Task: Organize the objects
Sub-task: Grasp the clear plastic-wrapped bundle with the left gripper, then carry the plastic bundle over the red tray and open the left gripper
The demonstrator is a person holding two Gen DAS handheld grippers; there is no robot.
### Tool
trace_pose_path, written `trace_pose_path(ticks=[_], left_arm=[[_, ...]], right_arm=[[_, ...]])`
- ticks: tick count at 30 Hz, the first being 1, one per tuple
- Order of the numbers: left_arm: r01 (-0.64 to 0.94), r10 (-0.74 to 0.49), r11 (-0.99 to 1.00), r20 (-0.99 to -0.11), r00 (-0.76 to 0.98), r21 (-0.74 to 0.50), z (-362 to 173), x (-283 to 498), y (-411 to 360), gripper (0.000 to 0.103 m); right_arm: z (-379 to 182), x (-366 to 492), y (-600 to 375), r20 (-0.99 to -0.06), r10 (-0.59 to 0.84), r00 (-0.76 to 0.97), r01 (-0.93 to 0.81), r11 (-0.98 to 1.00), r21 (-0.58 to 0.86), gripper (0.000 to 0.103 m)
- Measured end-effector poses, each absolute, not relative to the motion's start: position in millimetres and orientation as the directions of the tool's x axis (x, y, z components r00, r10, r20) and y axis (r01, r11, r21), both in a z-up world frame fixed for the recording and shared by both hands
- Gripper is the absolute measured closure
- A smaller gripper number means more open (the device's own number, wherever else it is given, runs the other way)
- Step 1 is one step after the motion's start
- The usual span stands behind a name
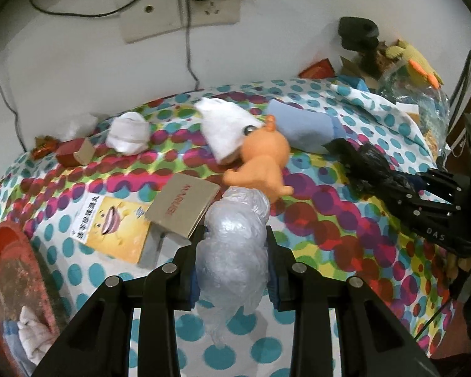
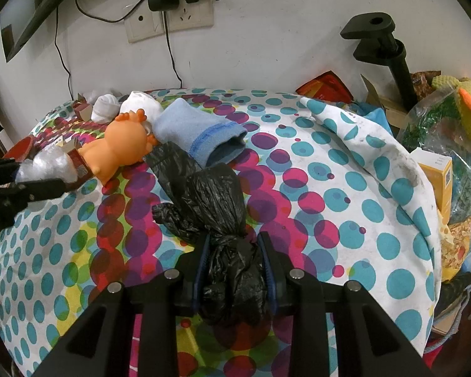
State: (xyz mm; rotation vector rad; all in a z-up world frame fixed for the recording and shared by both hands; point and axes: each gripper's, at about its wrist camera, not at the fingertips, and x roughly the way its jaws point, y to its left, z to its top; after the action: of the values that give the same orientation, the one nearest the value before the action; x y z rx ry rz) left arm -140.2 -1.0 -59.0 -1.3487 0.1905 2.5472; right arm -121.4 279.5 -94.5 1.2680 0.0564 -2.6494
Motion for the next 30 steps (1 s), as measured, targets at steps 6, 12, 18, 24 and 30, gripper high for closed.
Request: trace_pose_path(ticks=[6, 12, 18, 24, 30], left_arm=[[-0.266, 0.160, -0.964, -0.821, -0.548, -0.011, -54, -135, -14, 0.073], [-0.285, 0.171, -0.959, -0.825, -0.538, -0.013, -58, -133, -7, 0.073], [-0.285, 0.164, -0.958, -0.827, -0.537, -0.005, -59, -132, -4, 0.073], [-0.273, 0.154, -0.962, -0.828, -0.539, -0.001, -55, -134, -5, 0.073], [-0.258, 0.150, -0.966, -0.824, -0.546, -0.005, -50, -136, -12, 0.073]], right_arm=[[-94, -122, 279, -0.775, -0.161, -0.611, 0.199, -0.979, 0.047, 0.071], [-94, -121, 277, -0.776, -0.149, -0.612, 0.199, -0.980, 0.031, 0.071], [-94, -121, 277, -0.777, -0.148, -0.612, 0.198, -0.980, 0.031, 0.071], [-93, -121, 277, -0.777, -0.148, -0.612, 0.198, -0.980, 0.031, 0.071], [-93, -122, 277, -0.777, -0.148, -0.612, 0.198, -0.980, 0.031, 0.071]])
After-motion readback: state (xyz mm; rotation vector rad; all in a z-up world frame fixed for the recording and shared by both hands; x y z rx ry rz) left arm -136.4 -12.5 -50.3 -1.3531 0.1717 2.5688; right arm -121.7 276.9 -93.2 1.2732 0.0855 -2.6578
